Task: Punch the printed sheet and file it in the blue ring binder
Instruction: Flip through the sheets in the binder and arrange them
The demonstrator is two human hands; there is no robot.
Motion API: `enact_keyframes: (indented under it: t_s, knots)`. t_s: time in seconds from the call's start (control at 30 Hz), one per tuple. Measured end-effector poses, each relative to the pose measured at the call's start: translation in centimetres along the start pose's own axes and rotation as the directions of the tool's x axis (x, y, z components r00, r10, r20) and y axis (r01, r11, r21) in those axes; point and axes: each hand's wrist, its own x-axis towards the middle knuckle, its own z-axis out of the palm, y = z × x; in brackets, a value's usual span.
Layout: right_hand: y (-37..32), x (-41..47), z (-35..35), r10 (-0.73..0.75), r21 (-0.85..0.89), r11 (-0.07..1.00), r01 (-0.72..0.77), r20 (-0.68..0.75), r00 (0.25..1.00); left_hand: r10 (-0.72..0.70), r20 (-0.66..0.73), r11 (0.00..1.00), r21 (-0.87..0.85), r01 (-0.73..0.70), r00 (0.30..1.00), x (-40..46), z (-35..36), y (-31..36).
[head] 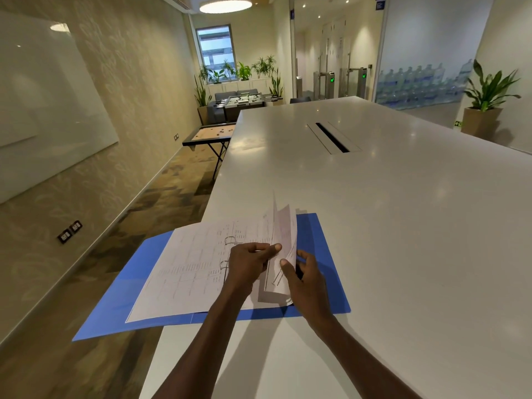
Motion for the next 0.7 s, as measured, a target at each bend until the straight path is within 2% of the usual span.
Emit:
enact_keyframes:
  t_s: [0.27,0.5,0.7]
  knots:
    - [-0.3,-0.2,-0.3,-0.001,0.022,1.000,0.000,0.012,1.000,0.005,-0.041,0.999,-0.039,-0.007,0.999,-0.2,-2.5,1.9]
    - [-0.4,-0.3,-0.3,0.009,0.071,0.997,-0.012,0.038,0.999,0.021,-0.091,0.994,-0.106,-0.030,0.996,0.6,-9.7,4.9]
    - [-0.3,-0.2,-0.2,-0.002,0.064,0.998,0.000,0.038,0.999,0.003,-0.197,0.998,-0.063,-0.016,0.980,1.1,-15.7,4.4]
